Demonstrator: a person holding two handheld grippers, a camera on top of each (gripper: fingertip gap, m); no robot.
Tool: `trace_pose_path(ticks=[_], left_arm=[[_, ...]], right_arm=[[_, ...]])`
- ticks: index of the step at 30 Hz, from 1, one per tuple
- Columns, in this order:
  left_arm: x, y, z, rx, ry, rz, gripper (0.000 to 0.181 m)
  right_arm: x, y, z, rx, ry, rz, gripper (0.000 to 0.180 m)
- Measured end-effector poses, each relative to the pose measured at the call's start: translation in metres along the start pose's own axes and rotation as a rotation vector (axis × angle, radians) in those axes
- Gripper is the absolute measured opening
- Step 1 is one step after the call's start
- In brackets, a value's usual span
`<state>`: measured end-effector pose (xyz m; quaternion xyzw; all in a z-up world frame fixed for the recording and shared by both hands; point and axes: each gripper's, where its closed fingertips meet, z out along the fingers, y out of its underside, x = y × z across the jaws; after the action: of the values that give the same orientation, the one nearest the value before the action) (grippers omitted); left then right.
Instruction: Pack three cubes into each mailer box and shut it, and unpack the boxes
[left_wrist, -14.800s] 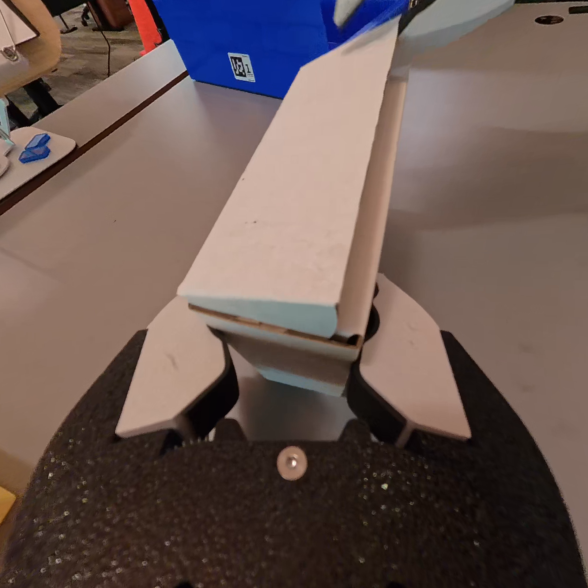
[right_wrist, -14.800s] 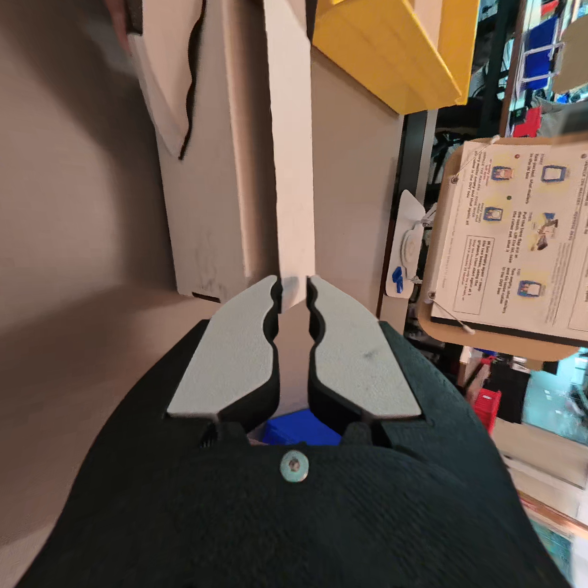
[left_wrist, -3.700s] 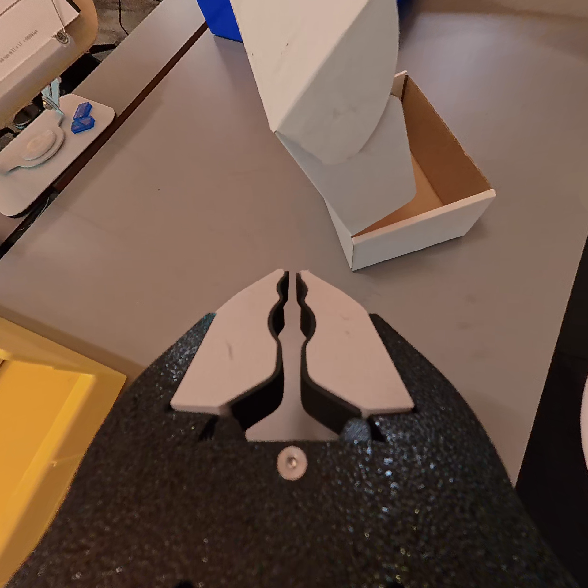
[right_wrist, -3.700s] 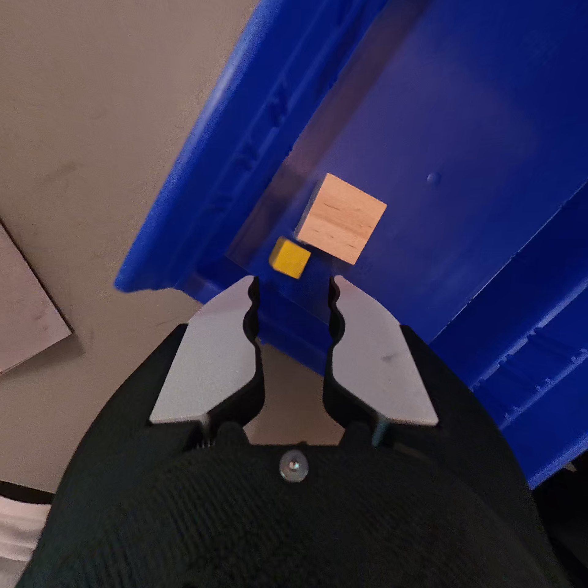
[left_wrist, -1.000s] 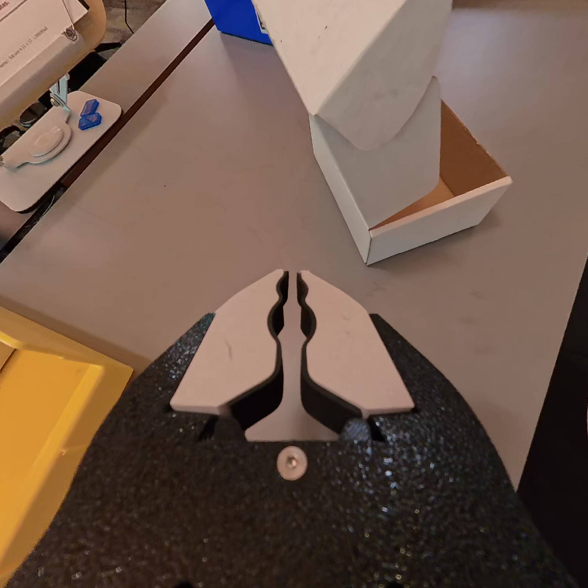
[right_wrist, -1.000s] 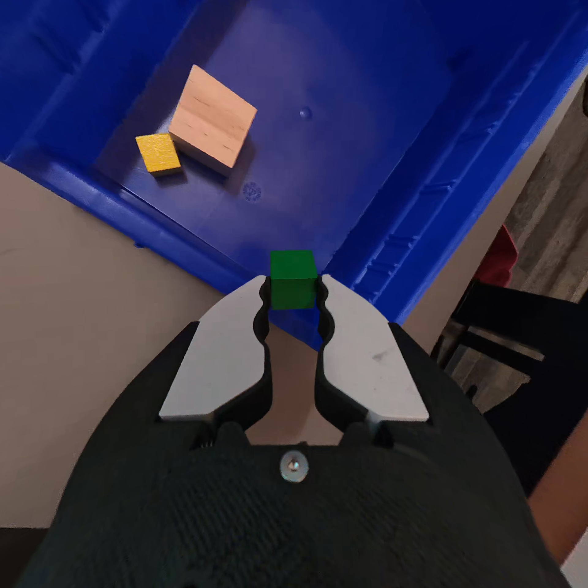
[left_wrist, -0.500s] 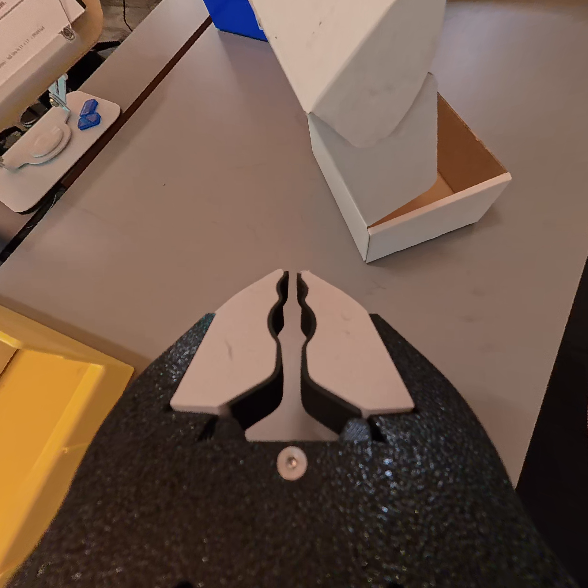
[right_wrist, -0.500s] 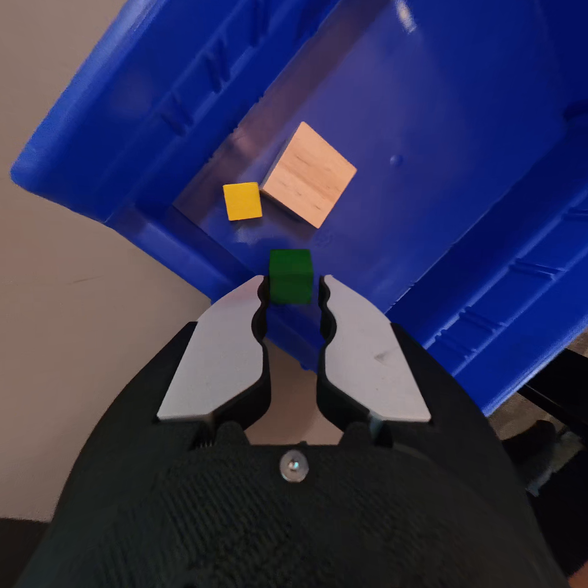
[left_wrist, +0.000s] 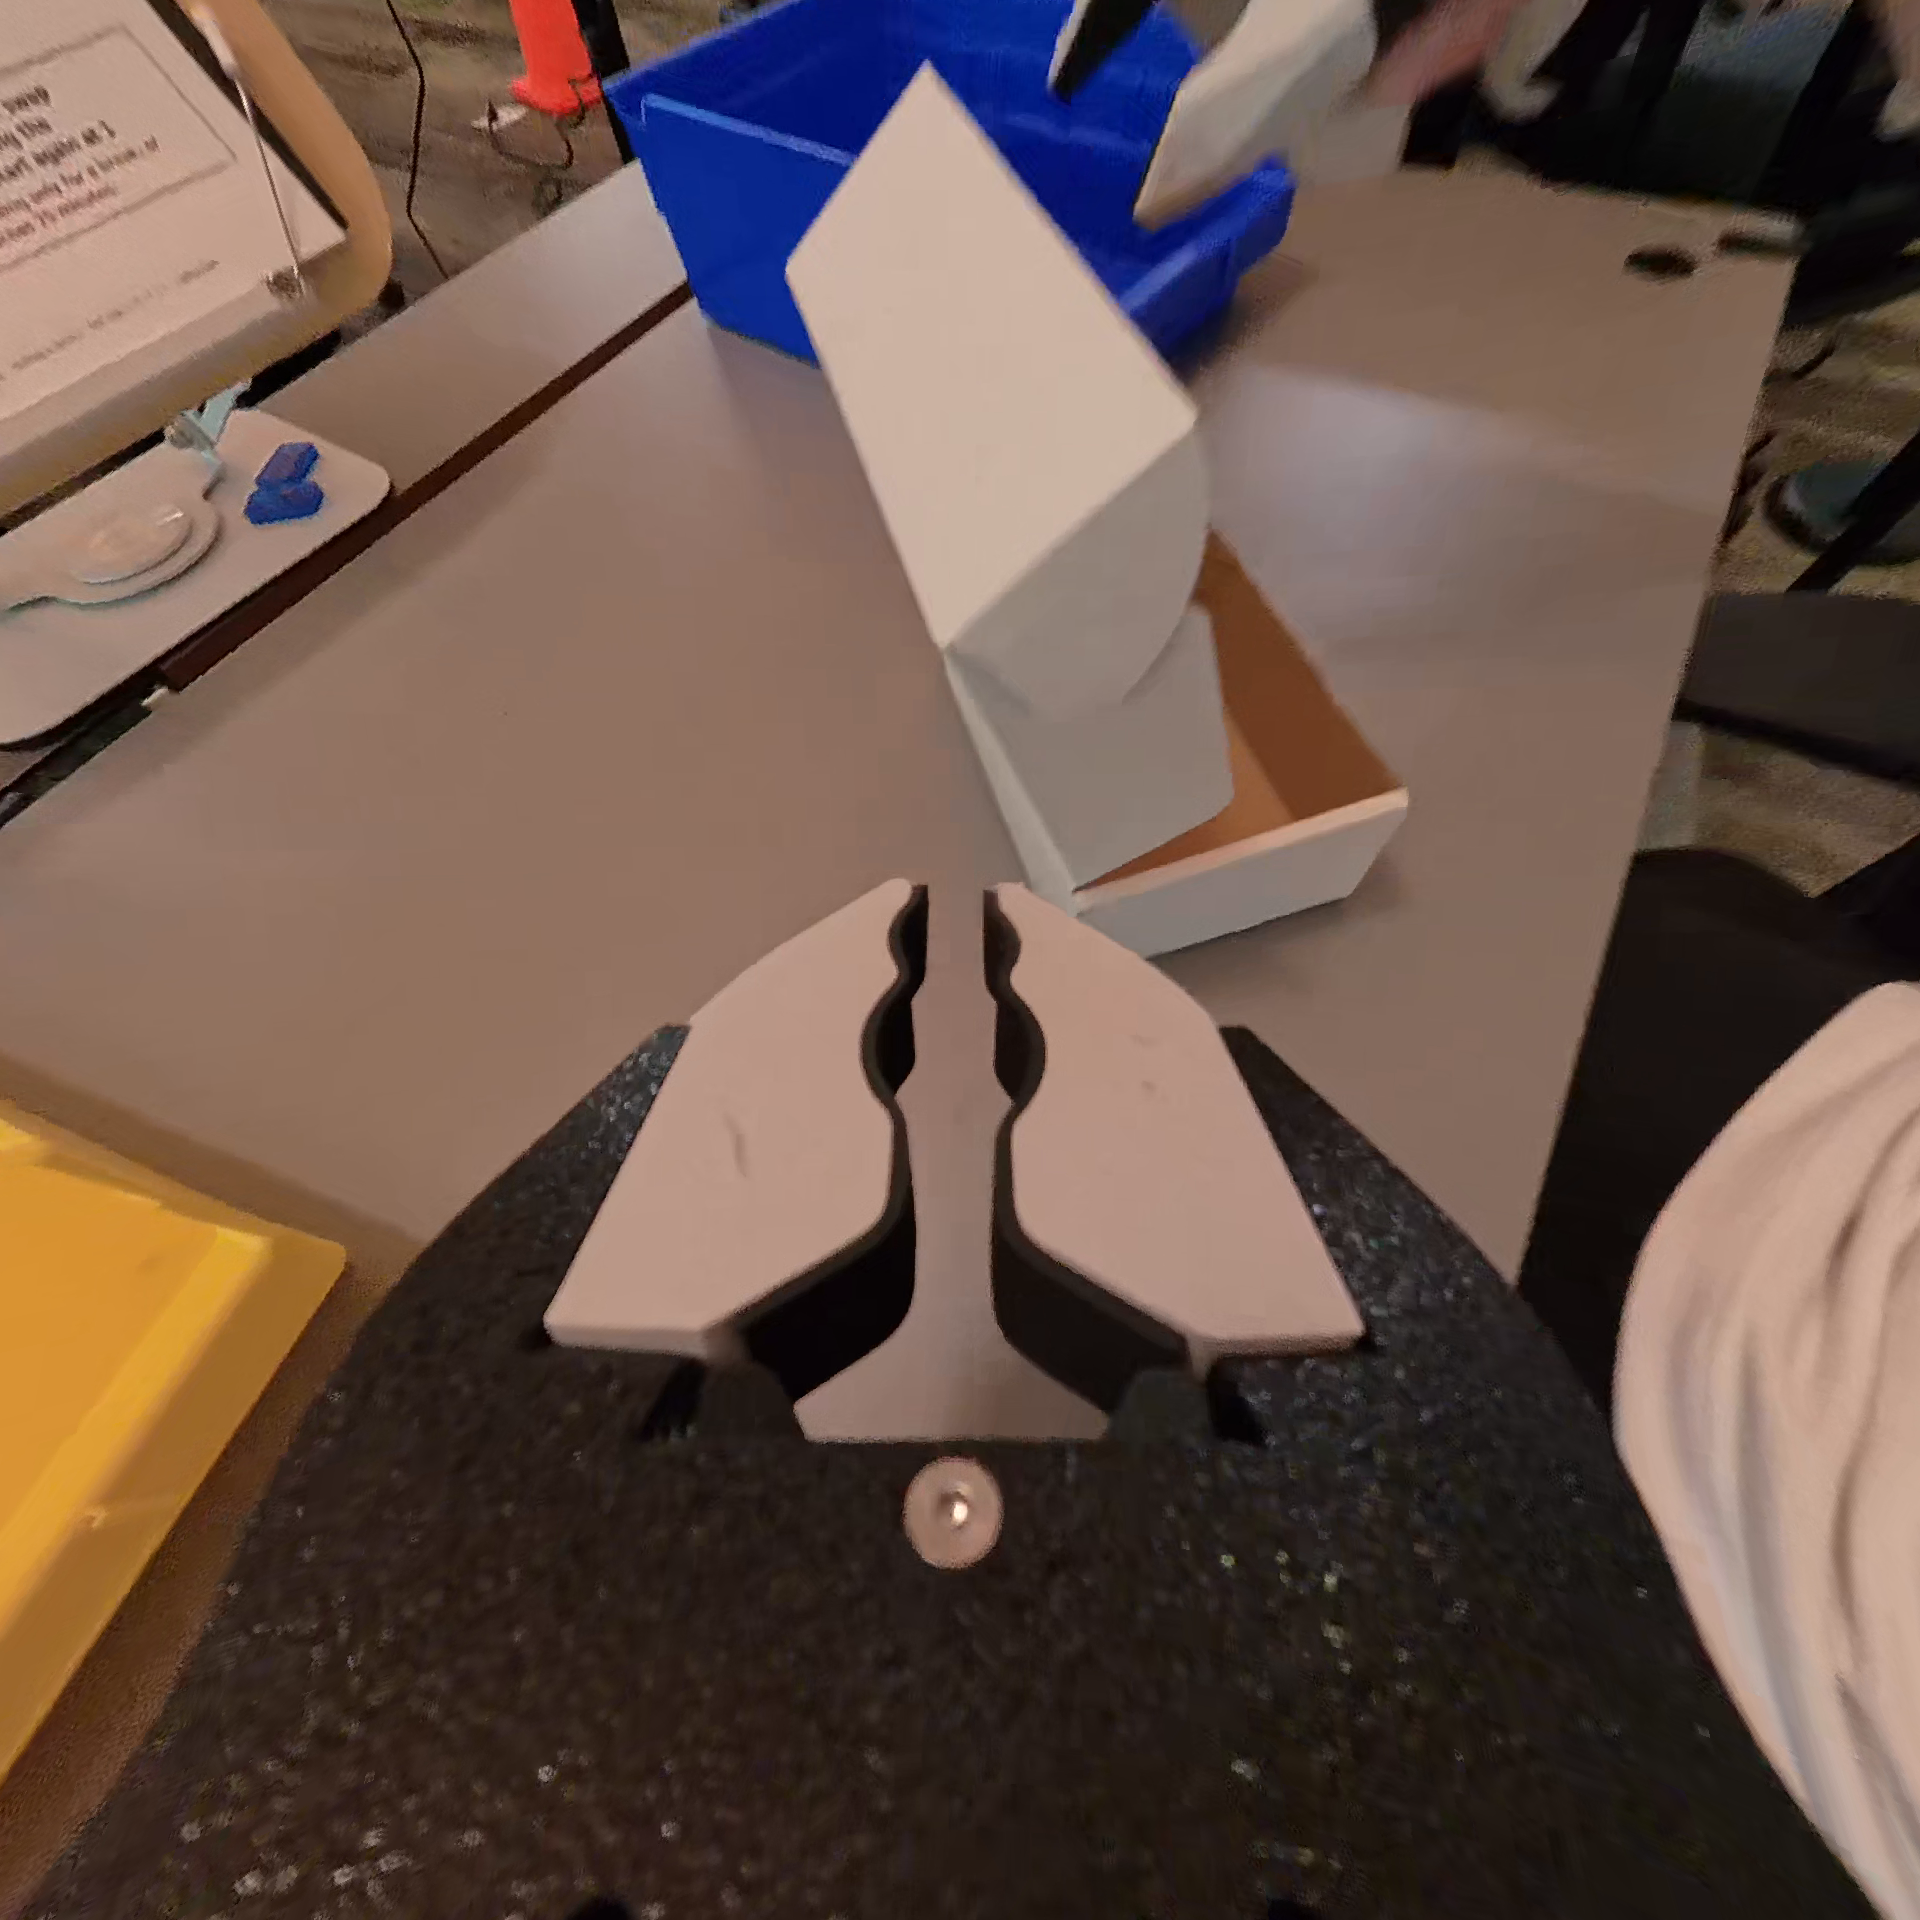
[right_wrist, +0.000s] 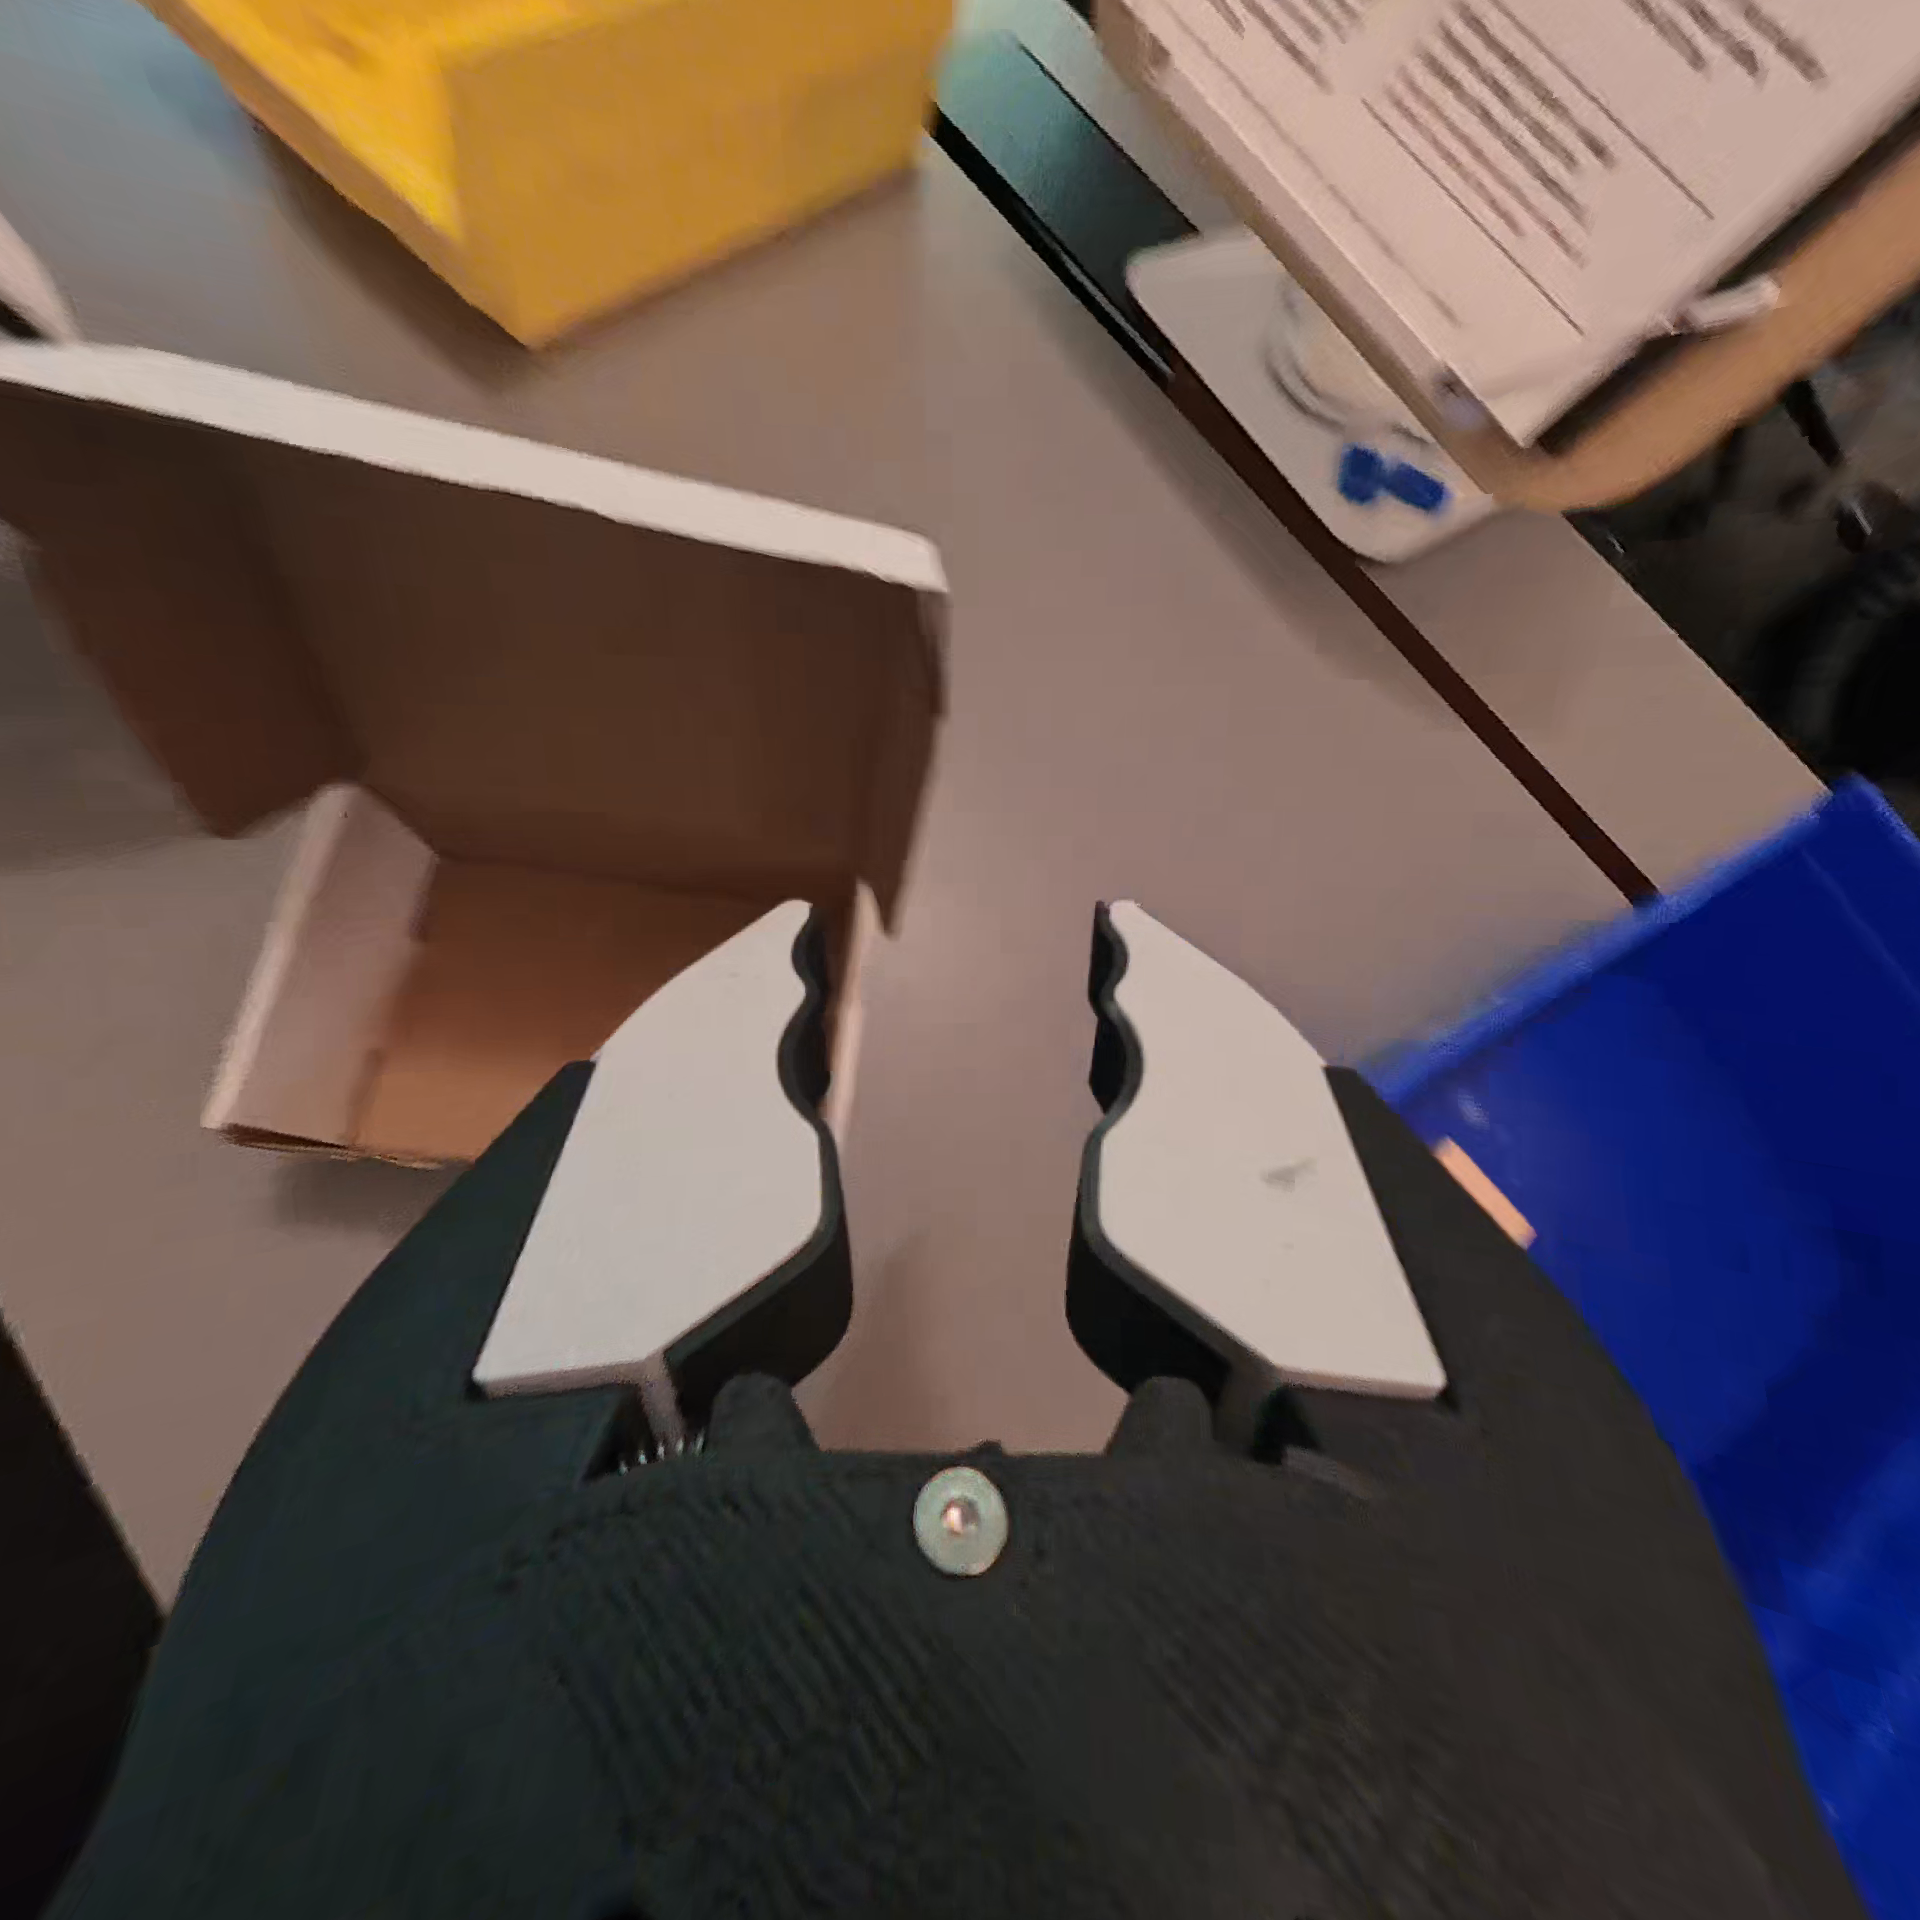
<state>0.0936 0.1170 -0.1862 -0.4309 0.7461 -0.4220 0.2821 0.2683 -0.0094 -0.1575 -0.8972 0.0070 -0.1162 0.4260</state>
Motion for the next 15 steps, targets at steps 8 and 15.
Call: trace_pose_path(ticks=[8, 15], left_arm=[[0.035, -0.015, -0.005, -0.01, 0.047, 0.127, 0.012], [0.036, -0.01, 0.005, -0.037, 0.05, 0.129, 0.013]], right_arm=[[-0.026, -0.004, 0.051, 0.029, -0.063, 0.008, 0.038], [-0.012, -0.01, 0.059, 0.117, 0.105, 0.102, 0.003]])
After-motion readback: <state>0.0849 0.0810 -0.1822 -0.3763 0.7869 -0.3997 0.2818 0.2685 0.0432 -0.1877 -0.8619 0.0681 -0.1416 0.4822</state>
